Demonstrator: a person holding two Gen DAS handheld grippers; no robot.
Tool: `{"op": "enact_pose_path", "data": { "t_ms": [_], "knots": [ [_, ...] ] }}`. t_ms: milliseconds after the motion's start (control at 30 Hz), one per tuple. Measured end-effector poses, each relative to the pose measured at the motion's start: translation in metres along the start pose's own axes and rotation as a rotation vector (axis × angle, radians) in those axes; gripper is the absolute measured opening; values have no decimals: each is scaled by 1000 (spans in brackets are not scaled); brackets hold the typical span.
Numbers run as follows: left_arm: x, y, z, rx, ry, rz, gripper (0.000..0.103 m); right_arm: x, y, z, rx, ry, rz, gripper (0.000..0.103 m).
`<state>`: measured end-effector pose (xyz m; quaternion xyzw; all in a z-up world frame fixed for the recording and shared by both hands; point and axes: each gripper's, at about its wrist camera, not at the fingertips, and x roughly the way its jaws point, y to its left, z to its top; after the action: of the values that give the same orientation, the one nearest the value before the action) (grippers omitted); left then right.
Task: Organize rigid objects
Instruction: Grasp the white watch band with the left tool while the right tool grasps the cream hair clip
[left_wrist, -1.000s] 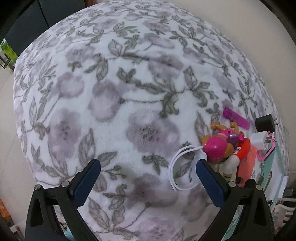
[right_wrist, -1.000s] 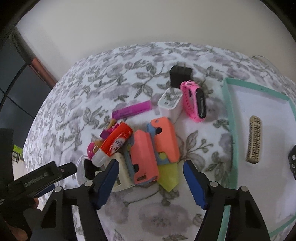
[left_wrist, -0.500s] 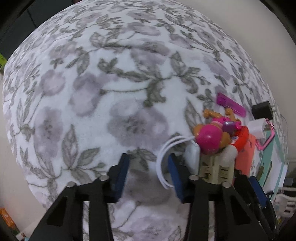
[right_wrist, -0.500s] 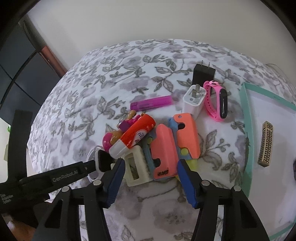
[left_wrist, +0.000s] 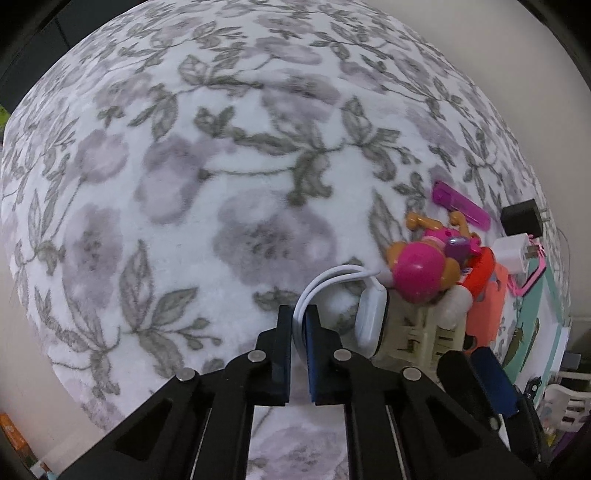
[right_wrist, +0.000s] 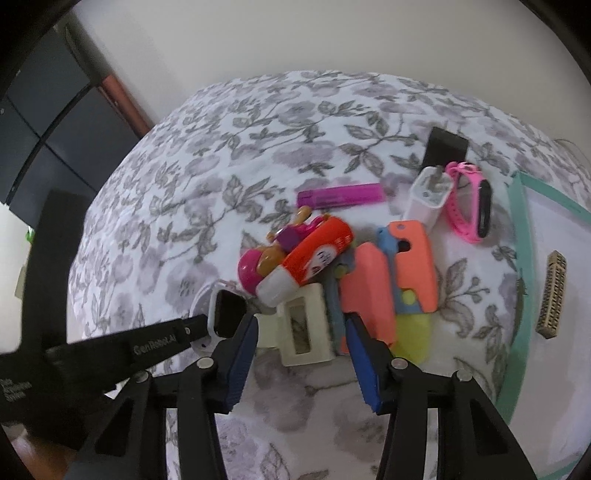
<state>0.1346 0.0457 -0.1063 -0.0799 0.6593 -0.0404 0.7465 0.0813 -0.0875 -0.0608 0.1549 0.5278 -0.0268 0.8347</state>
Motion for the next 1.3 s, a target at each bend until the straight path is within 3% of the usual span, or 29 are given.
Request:
{"op": "enact_pose_path", "data": {
  "t_ms": [167, 567, 1100, 1300],
  "knots": [
    [-3, 8, 4, -17, -16, 56, 7, 9, 10, -2, -32, 21, -12, 52],
    [0, 29, 11, -21, -5, 39, 7, 32, 19, -3, -42, 41, -42, 52],
    [-2, 9, 13, 5, -33, 80, 9, 41, 21, -3, -27, 3, -34, 52],
    [-2, 14, 14, -21, -29, 45, 7, 35, 16, -6, -9, 23, -17, 51]
  ]
}}
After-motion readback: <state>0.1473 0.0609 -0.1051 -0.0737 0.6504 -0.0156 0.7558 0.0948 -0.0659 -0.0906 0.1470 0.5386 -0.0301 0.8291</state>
